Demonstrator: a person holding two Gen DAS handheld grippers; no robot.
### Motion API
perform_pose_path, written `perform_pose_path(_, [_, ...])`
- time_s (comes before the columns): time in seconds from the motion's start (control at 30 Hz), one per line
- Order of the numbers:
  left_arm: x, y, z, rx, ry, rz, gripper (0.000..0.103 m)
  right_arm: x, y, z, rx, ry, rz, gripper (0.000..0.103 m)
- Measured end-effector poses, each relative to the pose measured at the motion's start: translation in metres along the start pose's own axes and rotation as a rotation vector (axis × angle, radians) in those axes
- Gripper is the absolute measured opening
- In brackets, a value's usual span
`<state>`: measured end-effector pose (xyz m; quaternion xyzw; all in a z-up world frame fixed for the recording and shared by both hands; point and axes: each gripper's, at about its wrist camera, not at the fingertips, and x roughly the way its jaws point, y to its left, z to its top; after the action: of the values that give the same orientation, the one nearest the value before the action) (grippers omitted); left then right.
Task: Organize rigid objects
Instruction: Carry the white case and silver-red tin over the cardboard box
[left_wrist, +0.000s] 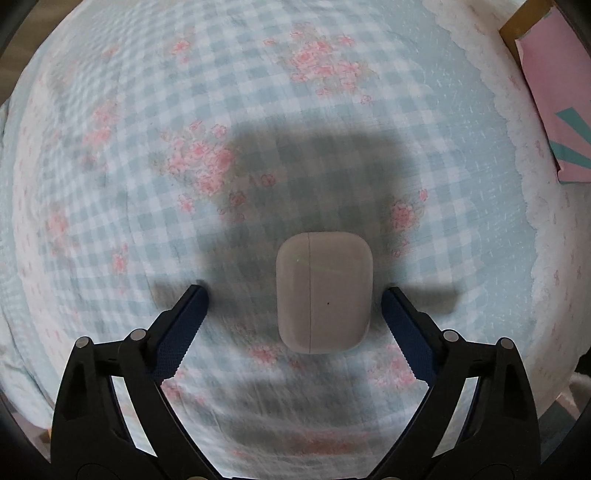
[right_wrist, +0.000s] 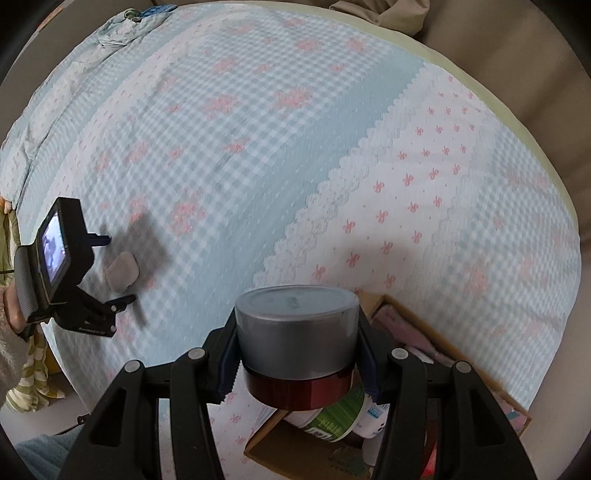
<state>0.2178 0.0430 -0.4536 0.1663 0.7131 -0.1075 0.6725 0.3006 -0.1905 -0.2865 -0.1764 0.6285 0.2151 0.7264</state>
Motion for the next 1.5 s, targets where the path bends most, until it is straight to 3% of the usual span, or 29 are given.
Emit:
perform_pose_path(0.07, [0.000,-0.006,0.004,0.011,0.005,-0.005,0.083,-0.001,0.001,-0.003,0.005,0.001,-0.002,0.050])
perform_pose_path(0.2, [-0.012,-0.009,0.007,0.044,-0.005,0.007,0.041,-0.004,0.003,-0.006,0.012,0.001,-0.006,0.050])
perform_pose_path(0.57, [-0.045,0.004,-0.003,0.021,-0.051,-0.022,0.041,-0.016,0.015,-0.007,-0.001,-0.015,-0.005,0.050])
perform_pose_path(0.83, [-0.134,-0.006,0.004,0.022,-0.144,-0.051,0.041,-0.061,0.014,-0.009,0.013,-0.062,0.013,0.050])
perform_pose_path(1.2, [-0.271,-0.112,0.064,0.136,-0.300,-0.103,0.041,-0.167,-0.030,-0.050,0.067,-0.167,0.010,0.050])
perform_pose_path(1.33, [-0.290,-0.159,0.087,0.169,-0.326,-0.153,0.041,-0.187,-0.055,-0.078,0.092,-0.176,-0.013,0.050])
perform_pose_path(1.5, [-0.280,-0.217,0.110,0.211,-0.316,-0.211,0.041,-0.187,-0.092,-0.123,0.167,-0.153,-0.024,0.050])
